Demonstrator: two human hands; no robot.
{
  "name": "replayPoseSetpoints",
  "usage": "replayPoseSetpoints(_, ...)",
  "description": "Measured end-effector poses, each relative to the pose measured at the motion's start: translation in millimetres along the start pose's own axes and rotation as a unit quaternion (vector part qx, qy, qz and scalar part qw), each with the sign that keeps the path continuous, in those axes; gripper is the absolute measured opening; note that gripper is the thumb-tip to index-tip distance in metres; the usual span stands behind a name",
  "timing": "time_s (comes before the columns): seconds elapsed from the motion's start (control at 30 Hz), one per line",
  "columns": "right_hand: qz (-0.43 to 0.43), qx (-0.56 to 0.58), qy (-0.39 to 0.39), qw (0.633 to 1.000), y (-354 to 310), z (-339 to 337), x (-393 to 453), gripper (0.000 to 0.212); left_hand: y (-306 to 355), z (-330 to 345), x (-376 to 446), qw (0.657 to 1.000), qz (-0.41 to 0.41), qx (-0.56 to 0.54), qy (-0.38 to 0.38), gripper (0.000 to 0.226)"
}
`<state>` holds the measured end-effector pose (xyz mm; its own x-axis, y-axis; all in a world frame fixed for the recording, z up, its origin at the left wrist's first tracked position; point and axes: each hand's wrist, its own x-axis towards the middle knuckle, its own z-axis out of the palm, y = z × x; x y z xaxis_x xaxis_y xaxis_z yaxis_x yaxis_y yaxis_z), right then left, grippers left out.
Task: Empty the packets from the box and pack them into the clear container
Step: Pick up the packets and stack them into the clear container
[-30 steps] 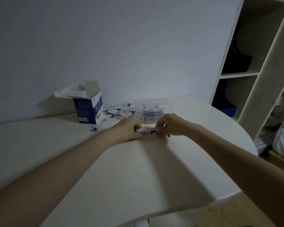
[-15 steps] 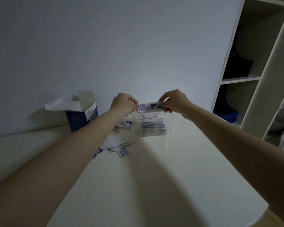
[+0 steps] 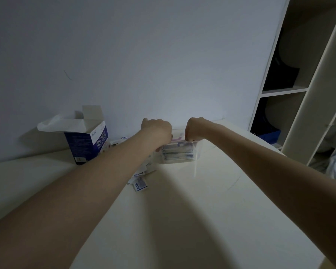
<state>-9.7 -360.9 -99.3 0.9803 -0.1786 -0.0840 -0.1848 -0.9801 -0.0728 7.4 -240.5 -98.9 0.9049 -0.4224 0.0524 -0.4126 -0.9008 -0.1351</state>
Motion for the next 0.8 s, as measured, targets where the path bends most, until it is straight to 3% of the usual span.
replayPoseSetpoints(0.2, 0.019, -0.011, 0.004, 1.0, -3.6, -0.1, -7.7, 0.021, 4.0, 3.4, 2.4, 0.999, -0.006, 0.036, -0.036, 0.031)
replayPoseSetpoints(0.4, 0.021, -0.035, 0.016, 0.999, -5.8, 2.4, -9.7, 0.024, 6.1, 3.2, 1.2, 0.999, -0.008, -0.013, -0.052, 0.016)
replayPoseSetpoints(0.5, 0.018, -0.031, 0.019, 0.999, -7.4, 0.2, -15.3, 0.024, 4.7, 1.8, -1.9, 0.999, -0.004, -0.015, -0.049, 0.019)
replayPoseSetpoints(0.6, 0.014, -0.033, 0.03, 0.999, -10.7, -4.3, -26.6, 0.018, 1.5, -5.4, -7.2, 1.0, 0.001, 0.01, 0.015, 0.017)
replayPoseSetpoints(0.7, -0.01, -0.018, 0.128, 0.991, -21.2, -13.9, -38.4, 0.007, -12.4, -16.4, -16.8, 0.992, 0.013, 0.005, 0.127, 0.019)
replayPoseSetpoints(0.8, -0.084, 0.087, 0.202, 0.972, -44.7, -16.6, -45.2, 0.02, -34.0, -19.6, -28.0, 0.981, 0.03, -0.033, 0.187, 0.024)
